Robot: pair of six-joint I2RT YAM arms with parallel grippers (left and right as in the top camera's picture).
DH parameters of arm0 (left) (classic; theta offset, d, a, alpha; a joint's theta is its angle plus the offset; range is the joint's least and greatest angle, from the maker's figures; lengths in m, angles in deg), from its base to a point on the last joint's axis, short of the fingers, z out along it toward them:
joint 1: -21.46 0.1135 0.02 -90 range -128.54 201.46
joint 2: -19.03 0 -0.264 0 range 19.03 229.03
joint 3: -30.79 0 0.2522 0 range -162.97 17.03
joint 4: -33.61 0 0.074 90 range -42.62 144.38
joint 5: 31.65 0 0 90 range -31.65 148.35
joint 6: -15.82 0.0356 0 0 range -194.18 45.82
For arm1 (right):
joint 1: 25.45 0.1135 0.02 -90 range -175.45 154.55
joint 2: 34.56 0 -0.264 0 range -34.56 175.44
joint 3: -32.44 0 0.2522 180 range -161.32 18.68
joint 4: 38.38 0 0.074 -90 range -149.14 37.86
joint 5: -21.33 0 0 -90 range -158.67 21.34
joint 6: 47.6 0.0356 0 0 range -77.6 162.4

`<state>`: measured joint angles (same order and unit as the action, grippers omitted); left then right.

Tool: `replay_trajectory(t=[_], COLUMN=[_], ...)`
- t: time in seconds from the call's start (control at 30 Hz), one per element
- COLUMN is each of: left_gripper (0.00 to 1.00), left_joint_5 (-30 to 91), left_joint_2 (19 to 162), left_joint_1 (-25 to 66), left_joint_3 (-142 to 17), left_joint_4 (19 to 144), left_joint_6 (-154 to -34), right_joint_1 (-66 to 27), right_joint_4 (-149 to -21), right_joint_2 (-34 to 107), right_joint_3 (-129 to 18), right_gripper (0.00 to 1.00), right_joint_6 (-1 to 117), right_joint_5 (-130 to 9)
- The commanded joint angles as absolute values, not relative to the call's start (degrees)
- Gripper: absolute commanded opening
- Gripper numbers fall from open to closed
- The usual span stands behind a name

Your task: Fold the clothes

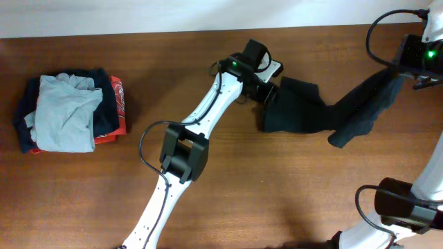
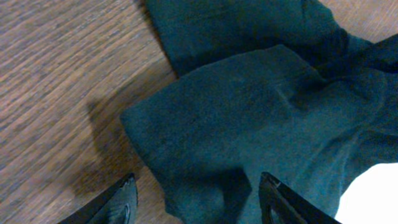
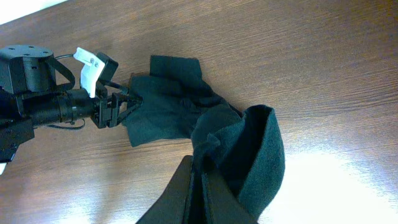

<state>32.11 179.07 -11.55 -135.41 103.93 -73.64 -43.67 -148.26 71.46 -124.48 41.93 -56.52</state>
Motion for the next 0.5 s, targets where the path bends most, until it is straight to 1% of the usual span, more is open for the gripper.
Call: replay_trajectory(t=[0.0,0.1,0.17,0.23,0.27,0.37,0.4,0.47], left_gripper=[0.61,0.61,0.53,0.35,0.24,0.05,0.01,0.01], left_joint_5=[33.0,32.9,33.0,33.0,33.0,32.9,32.9,32.9], left_joint_2=[180.4,180.4,180.4,180.4,180.4,180.4,180.3,180.0], left_joint_1=[-12.6,-14.1,-14.8,-14.9,-14.9,-14.0,-13.3,-12.3], left_joint_3=[-135.5,-135.5,-135.5,-135.5,-135.5,-135.5,-136.0,-137.1], left_joint_4=[103.7,102.6,102.4,102.2,102.1,102.0,102.2,102.6], left_joint_6=[-73.8,-74.0,-74.0,-74.0,-74.0,-74.0,-74.9,-75.8], right_joint_1=[-43.5,-43.5,-43.5,-43.5,-43.5,-43.5,-43.5,-43.5], right_joint_4=[-148.4,-148.4,-148.4,-148.4,-148.4,-148.4,-148.4,-148.4], right_joint_2=[70.9,70.9,70.9,70.9,70.9,70.9,70.9,70.9], right_joint_3=[-125.2,-125.2,-125.2,-125.2,-125.2,-125.2,-125.2,-125.2], right_gripper=[0.04,0.04,0.04,0.04,0.04,0.04,0.04,0.04], right_joint_6=[41.3,41.3,41.3,41.1,41.1,41.1,41.1,41.1], right_joint_5=[-55.8,-55.8,-55.8,-55.8,-55.8,-55.8,-55.8,-55.8])
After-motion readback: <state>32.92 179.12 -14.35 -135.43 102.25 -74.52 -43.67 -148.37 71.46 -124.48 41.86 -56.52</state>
